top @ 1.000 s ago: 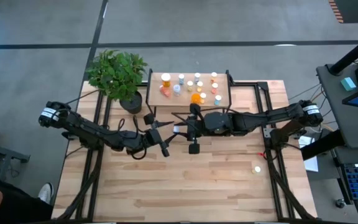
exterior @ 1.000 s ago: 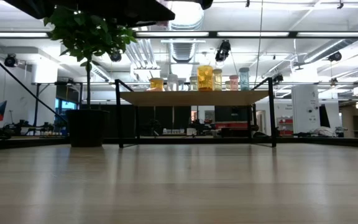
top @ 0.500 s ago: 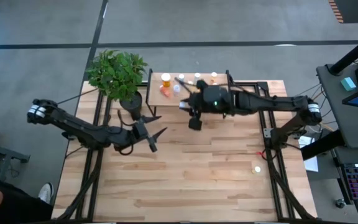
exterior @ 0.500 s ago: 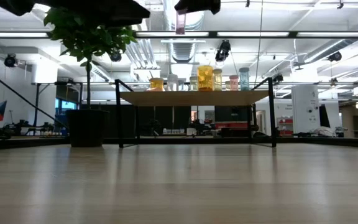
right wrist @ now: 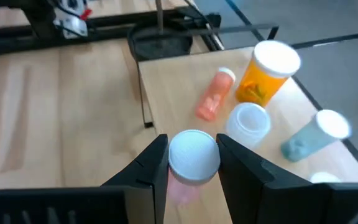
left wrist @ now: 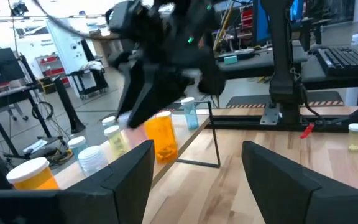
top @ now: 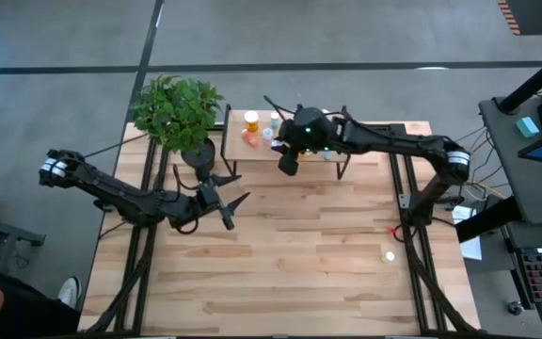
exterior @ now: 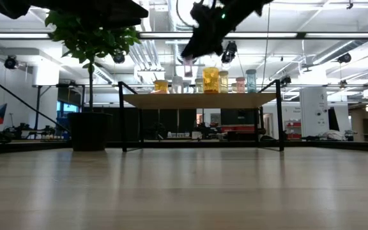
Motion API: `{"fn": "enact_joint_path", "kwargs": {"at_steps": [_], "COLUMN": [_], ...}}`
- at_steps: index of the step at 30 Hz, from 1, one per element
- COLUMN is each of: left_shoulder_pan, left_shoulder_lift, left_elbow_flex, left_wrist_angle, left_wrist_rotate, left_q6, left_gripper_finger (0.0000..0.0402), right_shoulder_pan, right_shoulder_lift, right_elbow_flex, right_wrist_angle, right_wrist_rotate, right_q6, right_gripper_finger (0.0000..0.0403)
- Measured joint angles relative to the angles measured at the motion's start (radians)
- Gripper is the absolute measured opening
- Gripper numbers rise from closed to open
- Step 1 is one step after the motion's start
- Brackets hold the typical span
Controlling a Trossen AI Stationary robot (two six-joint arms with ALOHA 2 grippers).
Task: Pick and place medicine bottles onto shelf by color
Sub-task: Adjust the pink pill bottle on the shelf, then adjust the orange pill bottle on the shelf
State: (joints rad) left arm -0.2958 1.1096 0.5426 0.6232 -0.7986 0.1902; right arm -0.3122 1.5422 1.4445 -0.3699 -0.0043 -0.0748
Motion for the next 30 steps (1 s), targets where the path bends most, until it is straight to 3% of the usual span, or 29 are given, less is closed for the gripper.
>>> {"fn": "enact_joint_path", "kwargs": {"at_steps": [6, 21, 30], "left_shoulder_pan": [0.0, 0.0, 0.0], "left_shoulder_lift": [0.002, 0.002, 0.002], "left_elbow_flex": [0.0, 0.0, 0.0], "left_wrist_angle": [0.0, 0.0, 0.003], "left_wrist_rotate": [0.0, 0.0, 0.0], "left_q6": [0.0, 0.006, 0.006], "left_gripper_finger": [0.0226, 0.0226, 0.0226], "right_shoulder_pan": [-0.016, -0.023, -0.023], "right_shoulder_lift": [0.079, 0.096, 0.098], "right_elbow_flex": [0.0, 0.0, 0.0], "right_wrist_angle": [0.038, 0.041, 0.03], "right_wrist_rotate": [0.002, 0.057, 0.058], "right_q6": [-0.015, -0.021, -0.003], "right_gripper_finger": [0.0108, 0.0112, 0.0156]}}
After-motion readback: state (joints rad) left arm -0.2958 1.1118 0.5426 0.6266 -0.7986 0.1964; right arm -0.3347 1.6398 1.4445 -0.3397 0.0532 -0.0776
